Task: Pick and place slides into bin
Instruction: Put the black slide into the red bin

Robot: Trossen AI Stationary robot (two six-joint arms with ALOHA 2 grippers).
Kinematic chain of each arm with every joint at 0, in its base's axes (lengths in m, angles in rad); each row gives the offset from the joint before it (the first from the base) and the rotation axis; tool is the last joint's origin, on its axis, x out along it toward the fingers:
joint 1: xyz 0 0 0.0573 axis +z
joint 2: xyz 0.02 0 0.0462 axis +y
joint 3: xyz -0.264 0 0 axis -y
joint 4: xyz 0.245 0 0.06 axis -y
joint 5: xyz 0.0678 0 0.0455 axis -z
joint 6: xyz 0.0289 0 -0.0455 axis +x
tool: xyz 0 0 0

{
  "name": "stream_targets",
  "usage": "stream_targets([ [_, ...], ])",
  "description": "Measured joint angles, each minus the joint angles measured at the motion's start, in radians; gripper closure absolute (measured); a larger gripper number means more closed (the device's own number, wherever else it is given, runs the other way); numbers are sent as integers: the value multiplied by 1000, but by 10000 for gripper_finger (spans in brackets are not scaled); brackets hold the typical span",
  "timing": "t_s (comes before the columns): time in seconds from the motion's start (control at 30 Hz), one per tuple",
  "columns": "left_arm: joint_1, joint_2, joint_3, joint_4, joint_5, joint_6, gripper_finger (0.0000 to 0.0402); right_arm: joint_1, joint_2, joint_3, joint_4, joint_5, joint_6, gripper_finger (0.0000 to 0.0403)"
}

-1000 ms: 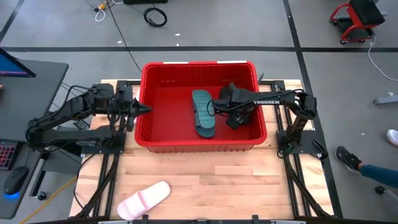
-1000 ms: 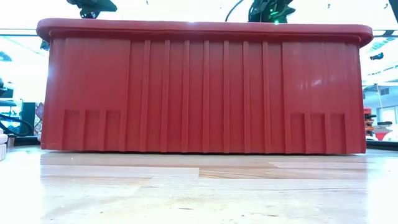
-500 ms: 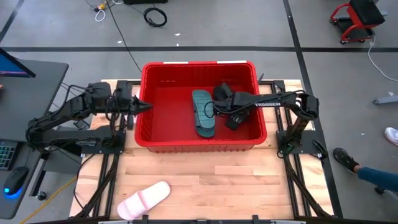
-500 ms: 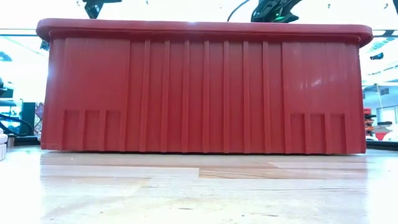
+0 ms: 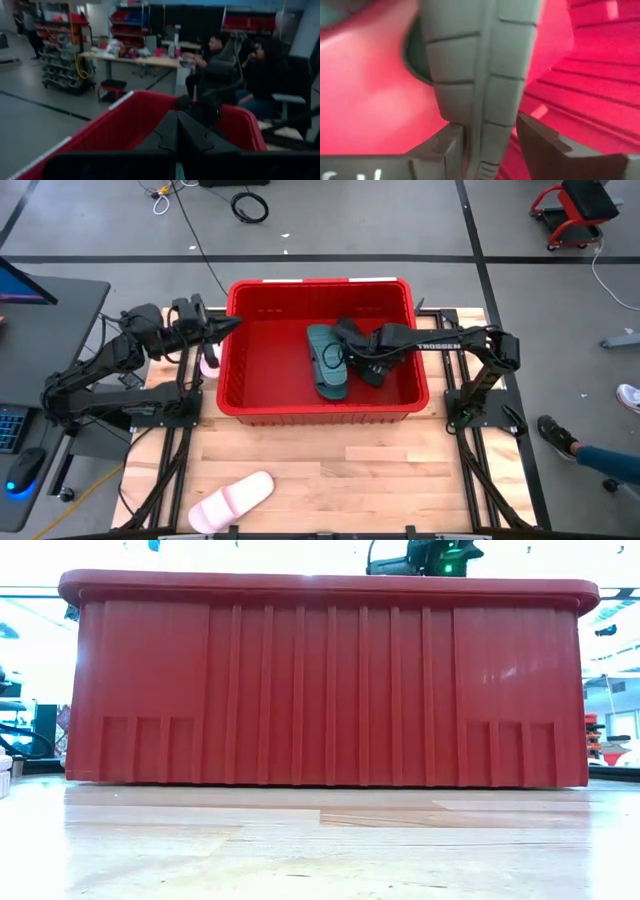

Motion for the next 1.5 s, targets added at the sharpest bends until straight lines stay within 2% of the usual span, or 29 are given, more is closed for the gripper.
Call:
stream_targets([
  [0.27, 26, 3, 0, 20, -1, -20, 389, -8, -12, -1, -83, 9, 238, 241],
  [0.47, 48, 16, 0, 19, -8, -11, 384, -6, -12, -1, -37, -32, 364, 304],
  [0.67, 50, 28, 0, 18, -8, 60, 394, -6, -12, 0, -15, -68, 376, 384],
  [0.8, 62, 32, 0, 31, -8, 63, 391, -7, -12, 44, -20, -159, 314, 395],
  [0.87, 71, 34, 0, 36, -8, 66, 385, -4, -12, 86, -20, -201, 247, 378],
  [0.97, 83, 40, 0, 47, -7, 85, 377, -4, -12, 164, -18, -246, 145, 328],
  [1.17, 101, 47, 0, 40, -7, 86, 373, -63, -12, 259, -17, -256, 6, 185],
  [1.4, 104, 46, 0, 22, -7, 87, 383, -117, -12, 198, 10, -323, -53, 29],
  [1.5, 104, 46, 0, 21, -7, 87, 385, -129, -12, 144, 93, -404, -143, 10],
])
